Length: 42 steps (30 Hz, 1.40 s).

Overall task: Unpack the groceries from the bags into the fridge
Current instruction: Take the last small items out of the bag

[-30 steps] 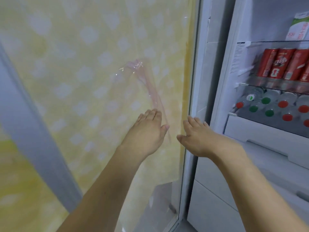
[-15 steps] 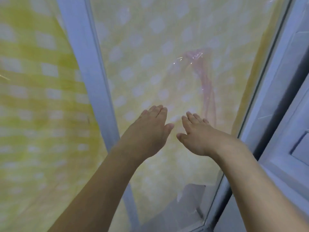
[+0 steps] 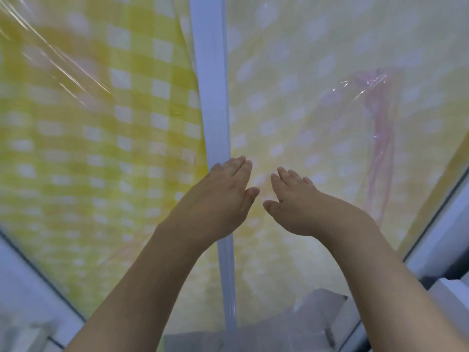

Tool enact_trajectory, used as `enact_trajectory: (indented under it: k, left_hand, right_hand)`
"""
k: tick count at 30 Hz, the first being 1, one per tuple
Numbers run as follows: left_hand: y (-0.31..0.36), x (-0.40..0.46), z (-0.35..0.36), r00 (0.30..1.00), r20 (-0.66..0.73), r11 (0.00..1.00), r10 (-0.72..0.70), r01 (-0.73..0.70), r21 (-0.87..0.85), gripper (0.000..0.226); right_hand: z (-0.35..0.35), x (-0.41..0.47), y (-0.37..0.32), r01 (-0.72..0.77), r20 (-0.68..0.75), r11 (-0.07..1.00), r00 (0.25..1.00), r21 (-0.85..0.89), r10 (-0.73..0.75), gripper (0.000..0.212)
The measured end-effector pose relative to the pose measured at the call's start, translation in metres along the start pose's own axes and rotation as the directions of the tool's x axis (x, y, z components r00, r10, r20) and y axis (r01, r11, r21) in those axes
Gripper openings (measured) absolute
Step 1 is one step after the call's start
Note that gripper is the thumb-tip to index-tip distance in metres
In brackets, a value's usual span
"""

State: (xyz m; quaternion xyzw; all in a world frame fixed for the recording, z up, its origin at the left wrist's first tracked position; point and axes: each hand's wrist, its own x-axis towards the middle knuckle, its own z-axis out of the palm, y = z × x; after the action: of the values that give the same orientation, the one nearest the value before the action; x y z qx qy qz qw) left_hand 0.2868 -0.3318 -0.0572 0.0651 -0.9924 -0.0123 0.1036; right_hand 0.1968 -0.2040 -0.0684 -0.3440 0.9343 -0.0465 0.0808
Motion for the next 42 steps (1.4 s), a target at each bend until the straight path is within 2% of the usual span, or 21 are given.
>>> enact_trajectory:
  k: [10,15,23,33,42]
  left_hand:
    - [-0.040,-0.030,-0.011,0.991,-0.098,0.996,-0.093,0.091,-0.023,0.058]
    - [-0.064,-0.044,-0.012,0.985,-0.080,0.988,-0.155,0.155,-0.009,0.059]
    - [-0.109,-0.077,-0.020,0.965,-0.062,0.966,-0.255,0.256,0.020,0.060]
    - [-0.163,-0.127,-0.031,0.918,-0.081,0.919,-0.388,0.392,0.045,0.061]
    - [-0.207,-0.189,-0.042,0.824,-0.106,0.826,-0.557,0.563,0.035,0.061]
  right_hand:
    - [0.000,0.003,-0.042,0.088,-0.018,0.996,0.996,-0.025,-0.089,0.065]
    - [-0.004,0.003,-0.072,0.115,-0.042,0.993,0.992,-0.029,-0.116,0.065]
    - [-0.014,0.003,-0.117,-0.006,-0.085,0.993,0.996,-0.118,-0.004,0.063]
    - [0.001,0.013,-0.200,0.260,0.006,0.956,0.965,-0.136,-0.262,0.065]
    - [0.012,0.015,-0.278,0.444,0.016,0.887,0.895,-0.128,-0.445,0.066]
